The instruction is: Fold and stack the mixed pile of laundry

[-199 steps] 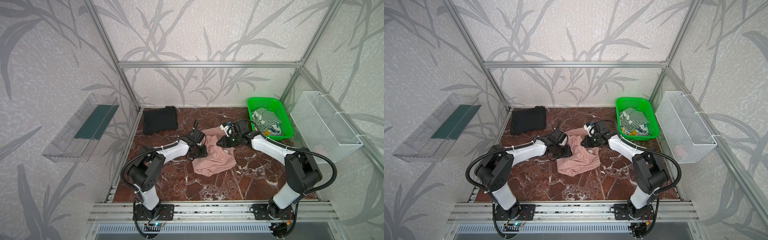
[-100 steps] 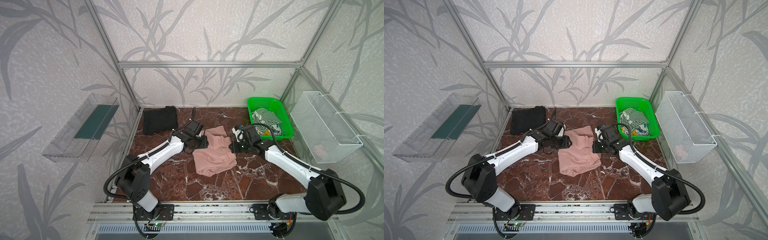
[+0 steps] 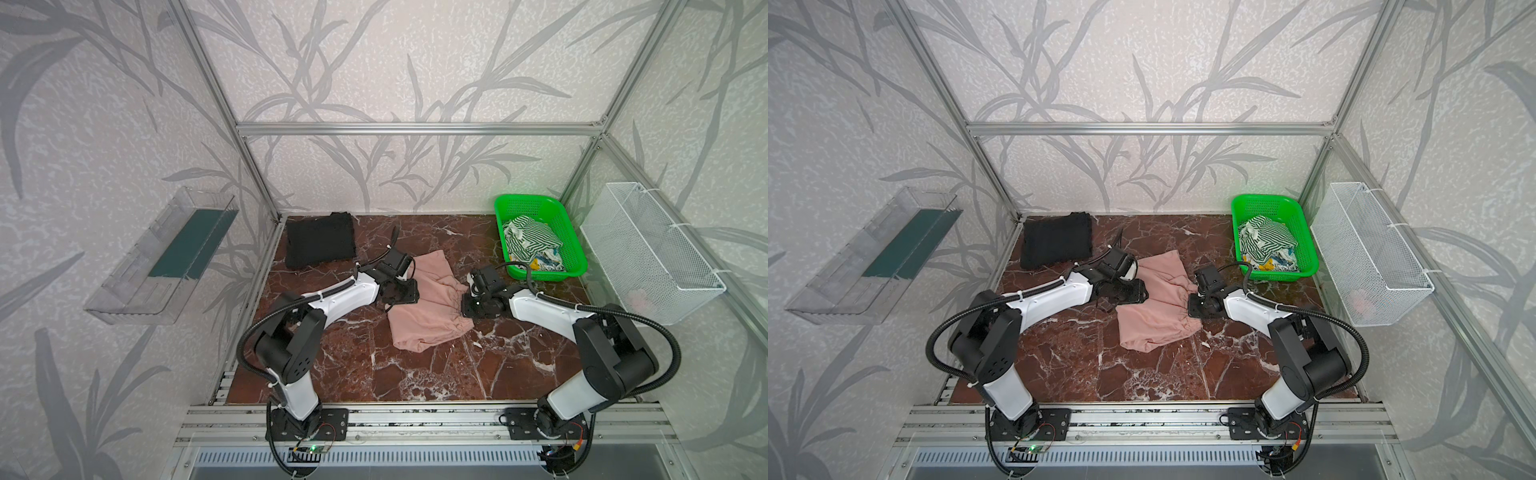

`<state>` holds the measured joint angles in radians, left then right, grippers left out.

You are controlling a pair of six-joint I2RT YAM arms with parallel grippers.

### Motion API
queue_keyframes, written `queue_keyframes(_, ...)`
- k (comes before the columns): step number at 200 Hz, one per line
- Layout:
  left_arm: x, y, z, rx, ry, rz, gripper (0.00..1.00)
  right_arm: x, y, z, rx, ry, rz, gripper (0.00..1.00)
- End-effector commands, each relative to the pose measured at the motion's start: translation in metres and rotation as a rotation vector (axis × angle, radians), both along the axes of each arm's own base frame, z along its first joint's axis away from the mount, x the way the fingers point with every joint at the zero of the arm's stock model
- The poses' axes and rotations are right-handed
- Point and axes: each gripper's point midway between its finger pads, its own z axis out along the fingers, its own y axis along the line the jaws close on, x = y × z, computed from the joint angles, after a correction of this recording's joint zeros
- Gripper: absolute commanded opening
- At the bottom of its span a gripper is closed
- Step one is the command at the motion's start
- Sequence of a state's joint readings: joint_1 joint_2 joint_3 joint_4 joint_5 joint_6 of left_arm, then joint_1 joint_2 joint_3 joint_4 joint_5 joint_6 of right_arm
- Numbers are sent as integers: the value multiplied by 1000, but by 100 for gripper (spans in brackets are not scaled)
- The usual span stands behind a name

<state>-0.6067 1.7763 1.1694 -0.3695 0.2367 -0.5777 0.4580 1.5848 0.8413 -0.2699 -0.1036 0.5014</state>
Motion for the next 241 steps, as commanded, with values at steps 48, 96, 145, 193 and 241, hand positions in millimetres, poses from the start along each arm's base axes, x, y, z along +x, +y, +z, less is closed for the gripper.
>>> queue_keyframes(48,-2,6,-39,64,34,4,51,-14,0,12,102,68,72,78)
queue_keyframes(96,-2,5,-54,73,60,2,50,-12,23,-10,309,167,82,78)
queue_keyframes(145,-5,6,-63,84,78,3,50,-2,33,-21,422,200,55,57)
queue_keyframes(193,-3,6,-65,92,72,-1,50,10,26,10,357,108,85,23)
queue_keyframes(241,2,-1,-63,72,46,-44,50,1,26,46,263,64,210,21)
